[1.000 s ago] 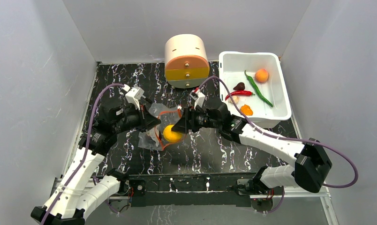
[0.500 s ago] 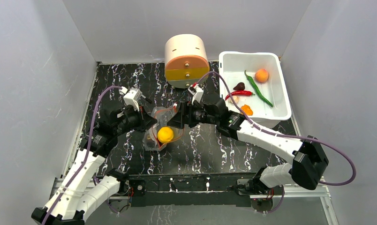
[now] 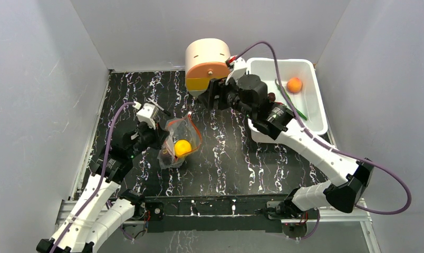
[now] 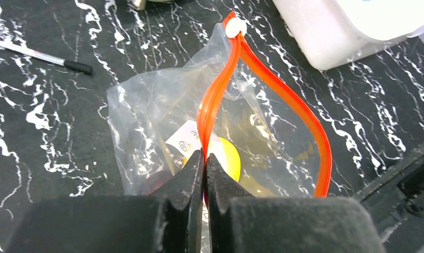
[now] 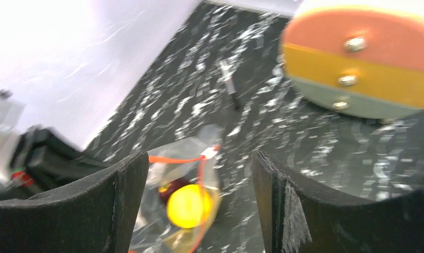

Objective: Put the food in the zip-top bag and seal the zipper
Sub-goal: Place the fake fruit in the zipper food storage bag, then pick up the fake fruit from the bin.

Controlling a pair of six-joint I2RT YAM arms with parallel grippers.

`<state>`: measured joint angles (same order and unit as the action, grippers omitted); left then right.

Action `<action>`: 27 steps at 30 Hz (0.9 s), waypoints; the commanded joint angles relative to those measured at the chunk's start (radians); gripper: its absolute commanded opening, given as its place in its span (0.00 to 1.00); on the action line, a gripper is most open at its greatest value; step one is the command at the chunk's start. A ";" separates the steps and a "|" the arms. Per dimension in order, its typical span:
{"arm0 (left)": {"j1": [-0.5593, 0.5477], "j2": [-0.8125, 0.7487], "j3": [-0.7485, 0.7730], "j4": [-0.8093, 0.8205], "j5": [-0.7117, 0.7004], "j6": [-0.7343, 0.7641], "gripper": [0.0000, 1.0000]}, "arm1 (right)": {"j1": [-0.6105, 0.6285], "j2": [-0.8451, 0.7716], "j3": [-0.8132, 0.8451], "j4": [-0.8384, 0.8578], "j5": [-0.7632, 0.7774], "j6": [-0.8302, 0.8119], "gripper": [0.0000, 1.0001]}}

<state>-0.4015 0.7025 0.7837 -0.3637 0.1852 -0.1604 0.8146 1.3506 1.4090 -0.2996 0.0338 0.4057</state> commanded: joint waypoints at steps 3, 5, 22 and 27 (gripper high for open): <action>-0.002 -0.079 -0.069 0.118 -0.042 0.053 0.00 | -0.144 0.023 0.082 -0.118 0.273 -0.181 0.67; -0.003 -0.100 -0.105 0.173 -0.011 0.036 0.00 | -0.223 0.043 0.095 -0.137 0.260 -0.193 0.67; -0.002 -0.110 -0.135 0.178 0.030 0.042 0.00 | -0.655 0.251 0.098 -0.171 0.247 -0.252 0.62; -0.002 -0.113 -0.137 0.186 0.008 0.052 0.00 | -0.715 0.342 0.094 -0.127 0.192 -0.239 0.61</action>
<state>-0.4015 0.5987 0.6468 -0.2092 0.2016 -0.1291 0.1371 1.6451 1.4681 -0.4950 0.2615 0.1711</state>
